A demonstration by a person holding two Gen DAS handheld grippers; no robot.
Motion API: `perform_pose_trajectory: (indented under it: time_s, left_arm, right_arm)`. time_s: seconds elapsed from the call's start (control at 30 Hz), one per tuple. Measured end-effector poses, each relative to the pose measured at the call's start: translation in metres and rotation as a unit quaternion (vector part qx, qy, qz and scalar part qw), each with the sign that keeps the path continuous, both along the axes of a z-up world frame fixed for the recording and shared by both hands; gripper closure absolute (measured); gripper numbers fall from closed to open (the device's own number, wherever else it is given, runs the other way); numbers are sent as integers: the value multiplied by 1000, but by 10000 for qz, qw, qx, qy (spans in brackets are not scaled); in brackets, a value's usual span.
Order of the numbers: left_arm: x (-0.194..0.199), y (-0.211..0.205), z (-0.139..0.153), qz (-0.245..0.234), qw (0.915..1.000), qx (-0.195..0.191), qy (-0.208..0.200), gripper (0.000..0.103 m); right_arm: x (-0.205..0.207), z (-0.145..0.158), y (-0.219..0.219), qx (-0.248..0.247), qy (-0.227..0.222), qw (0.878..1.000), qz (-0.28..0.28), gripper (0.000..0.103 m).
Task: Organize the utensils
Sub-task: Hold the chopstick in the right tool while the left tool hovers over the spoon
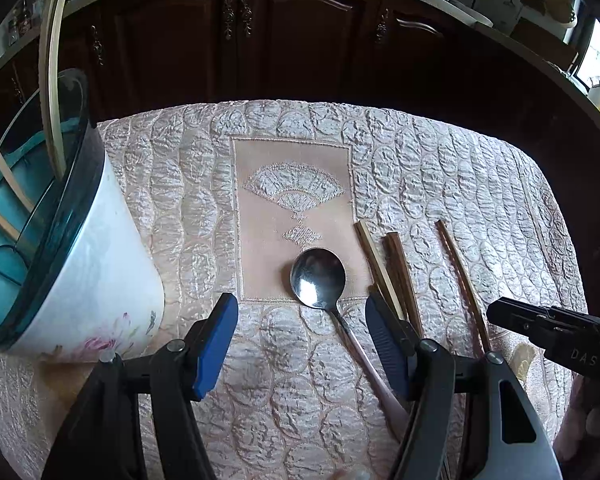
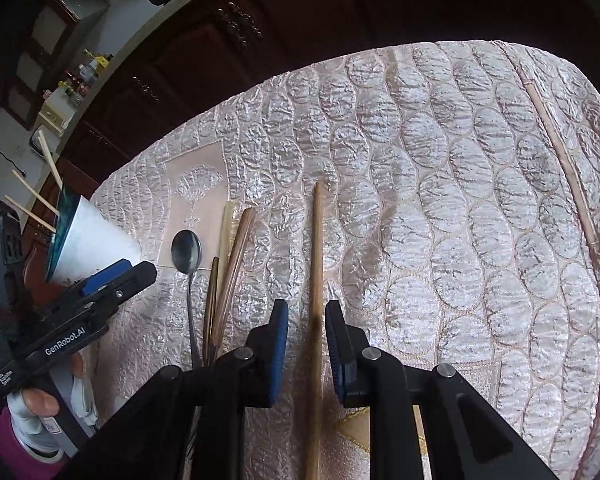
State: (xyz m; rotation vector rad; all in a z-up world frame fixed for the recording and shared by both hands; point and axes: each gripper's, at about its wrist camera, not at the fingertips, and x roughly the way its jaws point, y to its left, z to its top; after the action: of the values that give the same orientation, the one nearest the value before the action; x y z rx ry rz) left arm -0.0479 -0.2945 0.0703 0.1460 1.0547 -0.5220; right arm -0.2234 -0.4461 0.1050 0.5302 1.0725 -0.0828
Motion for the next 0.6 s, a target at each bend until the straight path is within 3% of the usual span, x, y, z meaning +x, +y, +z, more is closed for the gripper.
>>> perform_pose_trajectory:
  time_s: [0.6]
  left_arm:
    - [0,22,-1,-238,9994,-36,244,36]
  right_arm:
    - [-9,6,4,17,-17,10000,1,79]
